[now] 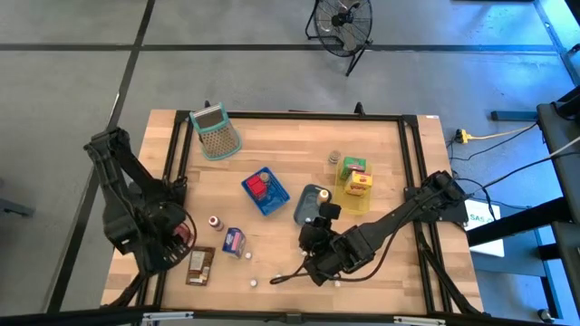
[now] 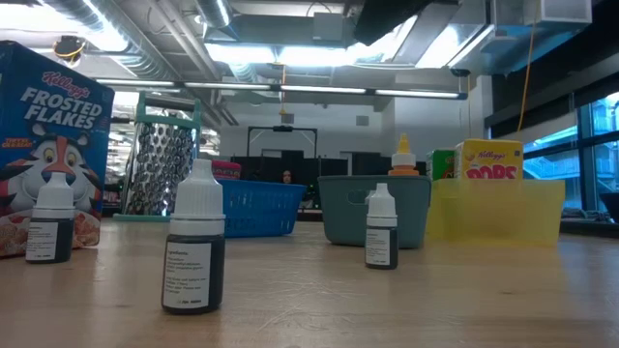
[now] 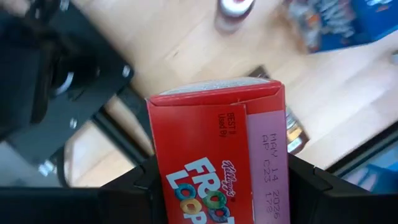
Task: Pick & Place Kitchen Items
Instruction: Put the red cereal box into the yellow bin
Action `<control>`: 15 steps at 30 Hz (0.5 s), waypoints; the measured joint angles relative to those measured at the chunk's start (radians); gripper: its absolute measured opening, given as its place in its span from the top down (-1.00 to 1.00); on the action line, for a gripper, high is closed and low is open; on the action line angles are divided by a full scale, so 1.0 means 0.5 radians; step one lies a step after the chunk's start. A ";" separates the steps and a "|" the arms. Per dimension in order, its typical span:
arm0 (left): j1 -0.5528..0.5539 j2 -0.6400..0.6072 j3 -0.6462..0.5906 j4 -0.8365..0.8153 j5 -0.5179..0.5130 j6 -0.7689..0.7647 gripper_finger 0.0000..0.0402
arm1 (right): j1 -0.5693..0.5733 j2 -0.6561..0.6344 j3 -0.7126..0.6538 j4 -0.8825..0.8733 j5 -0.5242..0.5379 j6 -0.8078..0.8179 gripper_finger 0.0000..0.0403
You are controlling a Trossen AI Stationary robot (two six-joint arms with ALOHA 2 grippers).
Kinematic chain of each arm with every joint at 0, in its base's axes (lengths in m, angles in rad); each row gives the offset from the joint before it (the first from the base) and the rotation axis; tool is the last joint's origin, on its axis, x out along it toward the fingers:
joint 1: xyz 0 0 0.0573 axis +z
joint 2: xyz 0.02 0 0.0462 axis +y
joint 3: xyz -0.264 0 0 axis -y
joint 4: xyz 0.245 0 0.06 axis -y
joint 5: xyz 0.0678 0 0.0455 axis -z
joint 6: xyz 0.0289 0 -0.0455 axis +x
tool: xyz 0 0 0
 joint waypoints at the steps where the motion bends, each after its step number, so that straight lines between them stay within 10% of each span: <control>1: 0.000 -0.010 0.008 0.000 -0.032 0.037 0.01 | -0.014 0.000 0.000 0.012 -0.001 0.000 0.39; 15: 0.009 -0.085 0.011 -0.001 -0.248 0.739 0.01 | -0.122 -0.006 0.268 0.280 0.354 -0.353 0.39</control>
